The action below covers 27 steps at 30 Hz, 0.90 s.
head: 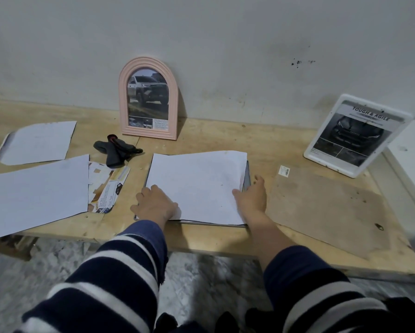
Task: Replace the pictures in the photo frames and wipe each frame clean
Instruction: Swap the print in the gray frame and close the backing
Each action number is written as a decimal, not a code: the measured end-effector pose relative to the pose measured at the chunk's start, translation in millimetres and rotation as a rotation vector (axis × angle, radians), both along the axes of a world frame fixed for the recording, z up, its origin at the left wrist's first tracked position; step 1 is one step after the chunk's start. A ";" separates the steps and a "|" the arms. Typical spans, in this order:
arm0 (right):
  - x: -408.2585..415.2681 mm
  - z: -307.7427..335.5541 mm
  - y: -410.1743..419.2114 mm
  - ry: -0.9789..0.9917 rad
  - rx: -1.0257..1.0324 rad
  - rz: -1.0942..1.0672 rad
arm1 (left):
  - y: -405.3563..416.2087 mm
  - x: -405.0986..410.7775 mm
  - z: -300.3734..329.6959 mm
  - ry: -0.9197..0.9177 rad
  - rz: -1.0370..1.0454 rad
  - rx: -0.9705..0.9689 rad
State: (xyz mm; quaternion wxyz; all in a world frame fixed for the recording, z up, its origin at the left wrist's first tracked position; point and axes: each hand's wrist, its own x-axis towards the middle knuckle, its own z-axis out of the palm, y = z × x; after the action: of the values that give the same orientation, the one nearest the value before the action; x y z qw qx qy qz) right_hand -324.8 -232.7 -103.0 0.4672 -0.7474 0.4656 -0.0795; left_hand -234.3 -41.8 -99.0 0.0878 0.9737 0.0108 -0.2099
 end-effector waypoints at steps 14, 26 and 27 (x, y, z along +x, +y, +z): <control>4.2 47.5 -42.7 -0.250 0.379 0.094 | -2.9 11.5 9.5 -0.038 0.222 -0.376; 28.6 71.9 -19.4 -0.274 0.405 0.189 | 61.1 28.0 32.3 -0.186 0.494 -0.733; 35.1 72.6 -9.9 -0.263 0.404 0.207 | 72.0 30.6 31.9 -0.205 0.524 -0.737</control>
State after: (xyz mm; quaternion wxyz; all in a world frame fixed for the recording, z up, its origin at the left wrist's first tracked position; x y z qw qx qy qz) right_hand -289.8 -242.6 -30.4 0.6693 -0.6657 0.3284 -0.0330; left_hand -203.7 30.1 -67.1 0.4786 0.8579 0.1723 -0.0730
